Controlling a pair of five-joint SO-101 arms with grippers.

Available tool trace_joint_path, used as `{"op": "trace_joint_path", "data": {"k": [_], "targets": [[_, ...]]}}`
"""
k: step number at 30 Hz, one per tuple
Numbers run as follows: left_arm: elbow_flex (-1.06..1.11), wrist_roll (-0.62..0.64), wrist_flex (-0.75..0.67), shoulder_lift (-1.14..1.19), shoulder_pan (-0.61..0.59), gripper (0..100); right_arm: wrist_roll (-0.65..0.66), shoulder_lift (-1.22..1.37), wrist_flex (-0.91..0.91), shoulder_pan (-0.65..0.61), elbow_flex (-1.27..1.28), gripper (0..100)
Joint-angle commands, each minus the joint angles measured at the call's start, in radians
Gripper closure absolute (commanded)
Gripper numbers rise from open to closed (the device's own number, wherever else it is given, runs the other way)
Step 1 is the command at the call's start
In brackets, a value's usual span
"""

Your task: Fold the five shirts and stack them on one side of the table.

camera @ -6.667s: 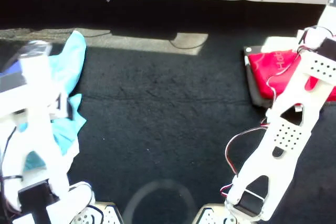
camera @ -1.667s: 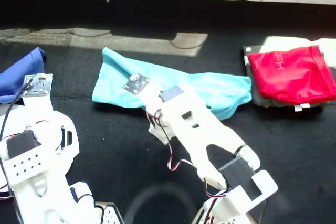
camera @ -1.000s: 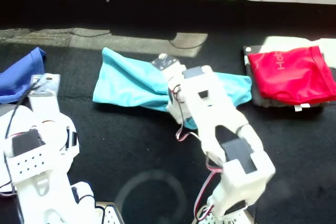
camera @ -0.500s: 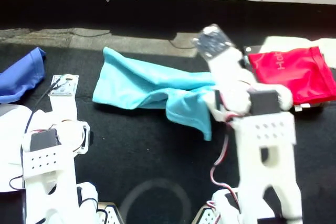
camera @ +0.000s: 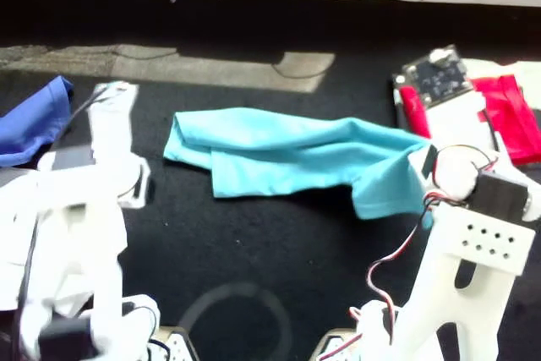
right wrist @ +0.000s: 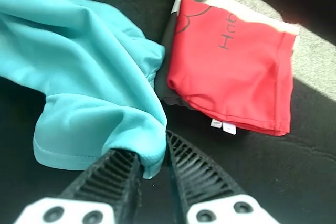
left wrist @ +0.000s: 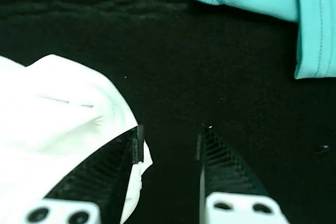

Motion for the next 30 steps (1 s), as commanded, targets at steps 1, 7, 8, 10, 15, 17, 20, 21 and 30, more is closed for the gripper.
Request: {"op": "trace_joint_path", "data": {"k": [1,7,8,10,15,17,20,21,30], "targets": [[-0.148,0.005,0.081,0.199,0.143,82,0.003,-0.025,-0.022,-0.039,0.042,99.1],[-0.371,0.032,0.262,0.306,0.341,82,-0.058,-0.025,-0.025,-0.047,0.048,99.1],[-0.403,0.049,0.269,0.314,0.358,82,-0.060,-0.025,-0.025,-0.047,0.050,99.1],[-0.437,0.061,0.262,0.331,0.383,82,-0.060,-0.025,-0.025,-0.047,0.053,99.1],[-0.512,0.141,0.233,0.478,0.421,82,-0.060,-0.025,-0.025,-0.045,0.053,99.1],[-0.555,0.178,0.212,0.559,0.421,82,-0.060,-0.025,-0.025,-0.047,0.053,99.1],[-0.619,0.204,0.215,0.662,0.430,79,-0.060,-0.025,-0.025,-0.047,0.053,99.1],[-0.639,0.210,0.215,0.688,0.432,79,-0.060,-0.025,-0.025,-0.047,0.054,99.1],[-0.783,0.215,0.207,0.840,0.441,79,-0.060,-0.025,-0.019,-0.047,0.054,99.1]]}}
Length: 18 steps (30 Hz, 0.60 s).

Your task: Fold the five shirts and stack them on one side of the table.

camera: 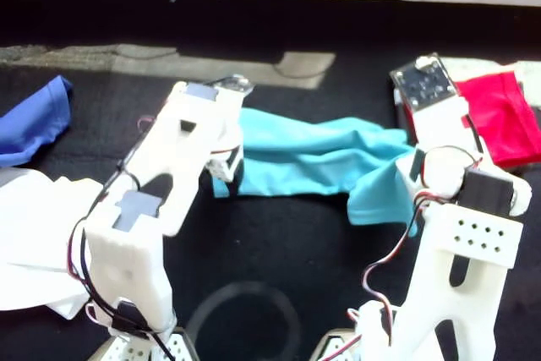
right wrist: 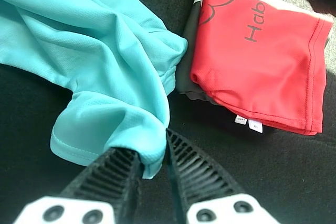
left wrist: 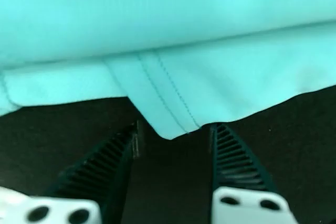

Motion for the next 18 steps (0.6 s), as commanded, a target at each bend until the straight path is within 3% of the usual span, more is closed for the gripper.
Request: {"op": "trace_joint_path", "data": {"k": [1,5,8,11,15,18], "targets": [[-0.073,0.006,-0.006,0.042,0.016,79,-0.015,-0.025,-0.010,-0.010,-0.002,99.1],[-0.110,0.006,0.002,0.108,0.033,84,-0.015,-0.022,-0.010,-0.010,-0.001,99.1],[-0.128,0.008,0.002,0.113,0.044,99,-0.015,-0.021,-0.018,-0.010,0.027,99.1],[-0.145,0.008,0.008,0.111,0.044,99,-0.015,-0.025,-0.036,-0.022,0.096,99.1],[-0.208,0.008,0.118,0.107,0.041,99,-0.026,-0.025,-0.084,-0.035,0.199,99.1],[-0.239,0.008,0.204,0.056,0.024,99,-0.112,-0.027,-0.143,-0.047,0.255,99.1]]}}
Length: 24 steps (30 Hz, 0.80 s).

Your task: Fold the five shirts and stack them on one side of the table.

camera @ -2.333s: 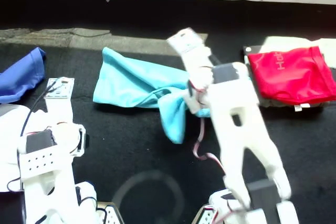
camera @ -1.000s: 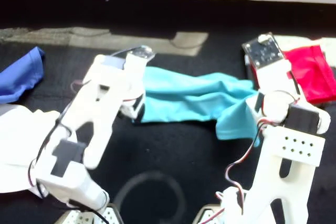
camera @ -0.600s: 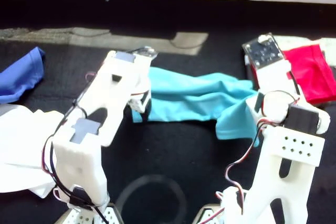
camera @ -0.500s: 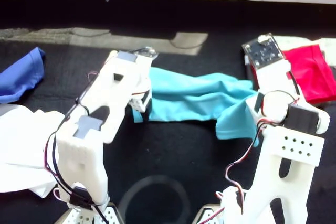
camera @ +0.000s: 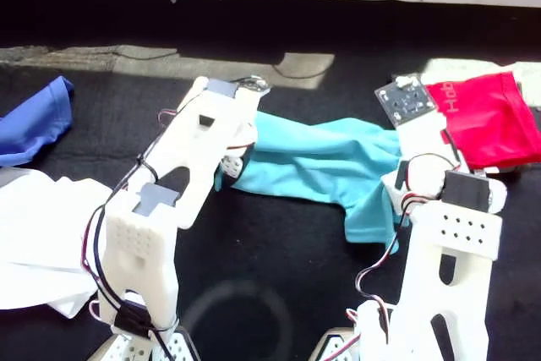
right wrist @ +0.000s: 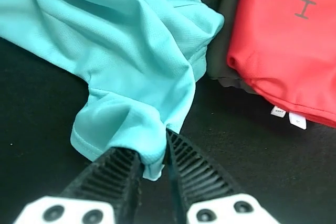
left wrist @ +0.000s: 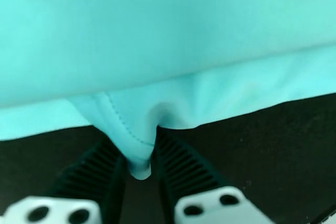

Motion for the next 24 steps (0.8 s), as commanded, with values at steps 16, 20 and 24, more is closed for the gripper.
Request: {"op": "trace_joint_path", "data": {"k": [16,20,24], "targets": [[0.254,-0.063,0.089,-0.510,-0.317,99,-0.132,-0.027,-0.263,-0.061,0.209,90.5],[0.265,-0.058,0.097,-0.572,-0.317,99,-0.133,-0.027,-0.113,-0.154,0.209,85.7],[0.269,-0.058,0.089,-0.595,-0.320,99,-0.135,-0.018,-0.130,-0.183,0.222,85.7]]}}
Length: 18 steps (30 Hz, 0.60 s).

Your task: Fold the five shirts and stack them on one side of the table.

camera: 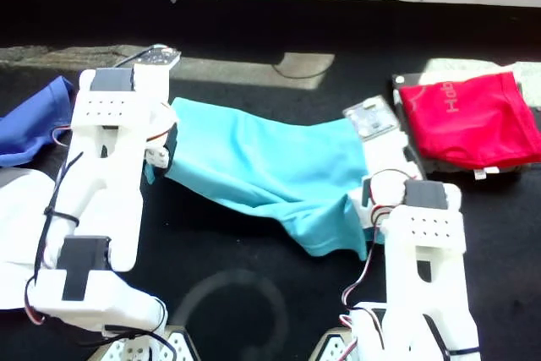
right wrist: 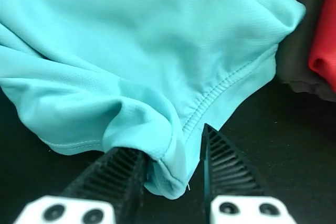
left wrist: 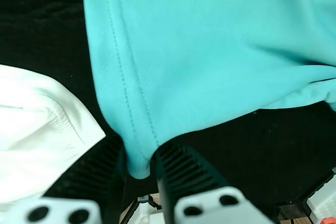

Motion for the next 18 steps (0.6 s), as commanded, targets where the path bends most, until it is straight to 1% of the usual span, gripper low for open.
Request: {"op": "trace_joint_path", "data": {"k": [1,3,6,11,12,14,16,18], "targets": [[-0.004,-0.002,-0.011,-0.045,-0.013,99,-0.011,-0.016,-0.018,-0.013,0.002,85.4],[-0.004,-0.002,-0.026,-0.025,-0.013,99,-0.011,-0.024,-0.033,-0.012,0.001,85.3],[-0.004,-0.002,-0.052,0.015,-0.013,99,-0.011,-0.028,-0.004,0.004,-0.042,85.3],[-0.012,-0.002,-0.055,0.065,-0.013,99,-0.011,-0.108,0.183,0.031,-0.225,84.9],[-0.012,-0.002,-0.055,0.070,-0.013,99,-0.011,-0.131,0.217,0.031,-0.251,83.6],[-0.012,-0.002,-0.055,0.071,-0.013,99,-0.011,-0.180,0.278,0.031,-0.285,77.7],[-0.012,-0.002,-0.055,0.067,-0.013,99,-0.011,-0.220,0.320,0.030,-0.265,71.6],[-0.013,-0.002,-0.055,0.065,-0.013,99,-0.011,-0.251,0.334,0.030,-0.213,69.1]]}}
